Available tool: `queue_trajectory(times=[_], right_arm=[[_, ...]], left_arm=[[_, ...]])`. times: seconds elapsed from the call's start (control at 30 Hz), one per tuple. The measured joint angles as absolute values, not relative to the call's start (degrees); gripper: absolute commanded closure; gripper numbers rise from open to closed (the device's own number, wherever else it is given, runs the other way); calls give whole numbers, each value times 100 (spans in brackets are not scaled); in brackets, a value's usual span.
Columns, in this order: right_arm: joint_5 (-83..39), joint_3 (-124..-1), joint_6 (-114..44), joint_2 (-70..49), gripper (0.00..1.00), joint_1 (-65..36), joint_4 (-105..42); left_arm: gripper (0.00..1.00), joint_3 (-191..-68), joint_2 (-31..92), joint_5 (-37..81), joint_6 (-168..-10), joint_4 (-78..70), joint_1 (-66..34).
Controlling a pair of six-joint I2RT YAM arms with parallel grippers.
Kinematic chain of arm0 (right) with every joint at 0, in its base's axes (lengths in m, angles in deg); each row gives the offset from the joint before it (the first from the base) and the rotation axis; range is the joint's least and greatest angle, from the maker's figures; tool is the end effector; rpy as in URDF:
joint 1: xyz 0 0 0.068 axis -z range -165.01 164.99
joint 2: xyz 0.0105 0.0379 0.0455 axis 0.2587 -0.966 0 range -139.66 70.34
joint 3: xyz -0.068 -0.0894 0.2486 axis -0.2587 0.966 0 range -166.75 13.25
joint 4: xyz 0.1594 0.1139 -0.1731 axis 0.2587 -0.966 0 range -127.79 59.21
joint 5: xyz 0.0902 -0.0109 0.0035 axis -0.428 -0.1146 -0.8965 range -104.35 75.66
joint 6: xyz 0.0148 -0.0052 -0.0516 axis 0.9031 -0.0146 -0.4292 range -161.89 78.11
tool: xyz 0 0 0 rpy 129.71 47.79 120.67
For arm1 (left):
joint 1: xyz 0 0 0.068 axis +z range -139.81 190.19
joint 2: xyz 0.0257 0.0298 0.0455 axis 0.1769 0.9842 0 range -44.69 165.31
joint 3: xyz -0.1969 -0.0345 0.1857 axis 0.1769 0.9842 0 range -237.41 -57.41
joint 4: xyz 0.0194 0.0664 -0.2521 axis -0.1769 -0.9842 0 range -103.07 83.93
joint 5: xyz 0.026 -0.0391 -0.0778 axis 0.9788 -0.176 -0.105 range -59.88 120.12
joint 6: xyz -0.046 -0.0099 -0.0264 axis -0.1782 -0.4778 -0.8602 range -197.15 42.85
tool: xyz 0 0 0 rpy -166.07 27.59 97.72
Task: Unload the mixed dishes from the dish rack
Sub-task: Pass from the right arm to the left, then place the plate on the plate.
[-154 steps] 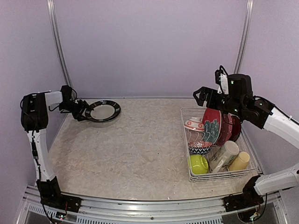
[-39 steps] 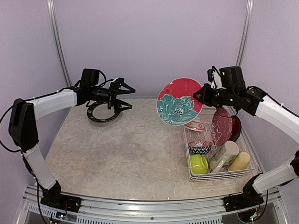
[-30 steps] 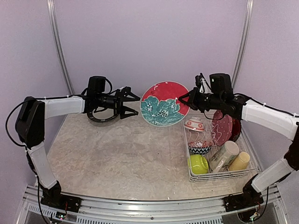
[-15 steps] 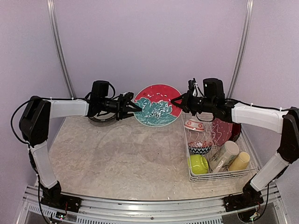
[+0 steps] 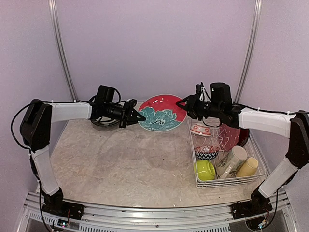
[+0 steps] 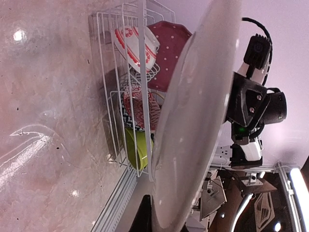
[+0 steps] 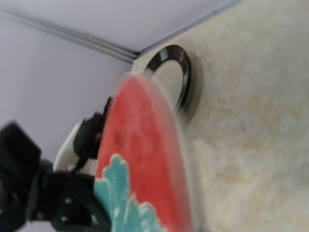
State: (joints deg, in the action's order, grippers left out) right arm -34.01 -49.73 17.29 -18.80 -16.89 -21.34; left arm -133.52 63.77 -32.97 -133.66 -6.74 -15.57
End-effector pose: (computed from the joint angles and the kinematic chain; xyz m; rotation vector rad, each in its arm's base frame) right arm 0.3039 0.2031 0.2923 0.2306 2.0884 1.3592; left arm 0.3629 -0.2104 0.2345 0.1318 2.4711 -1.9235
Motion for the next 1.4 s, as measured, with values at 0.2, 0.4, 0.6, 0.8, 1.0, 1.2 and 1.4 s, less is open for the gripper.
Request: queue_trajectory(times=[0.2,0.4,0.6,0.8,1.0,1.2,1.4], right_arm=[[-3350,-4973,1360,-1880,7,-1686,-2035],[-3140,-4973,1021,-1714,5,-1673,-2280],[-2598,-4973,540,-1045,4,-1669,-2988],[-1873,-4975,66,-243,1,-1636,-3767],[-1272,-4975,-315,395,0,-1632,-4394],[-859,-4973,-524,939,0,-1625,-4844],[-631,-4973,-616,1243,0,-1621,-5060]], left_arm=[[100,-13385,6347,-2840,-13296,-1459,-1137],[100,-13396,6347,-2084,-13060,-2252,-411],[100,-13630,6349,-1660,-12795,-2853,524],[100,-14098,6469,-1503,-12520,-3159,1278],[100,-14393,6895,-1284,-12347,-3400,1571],[100,-14587,7396,-1092,-12234,-3754,1589],[100,-14981,7571,-989,-12085,-3883,1597]])
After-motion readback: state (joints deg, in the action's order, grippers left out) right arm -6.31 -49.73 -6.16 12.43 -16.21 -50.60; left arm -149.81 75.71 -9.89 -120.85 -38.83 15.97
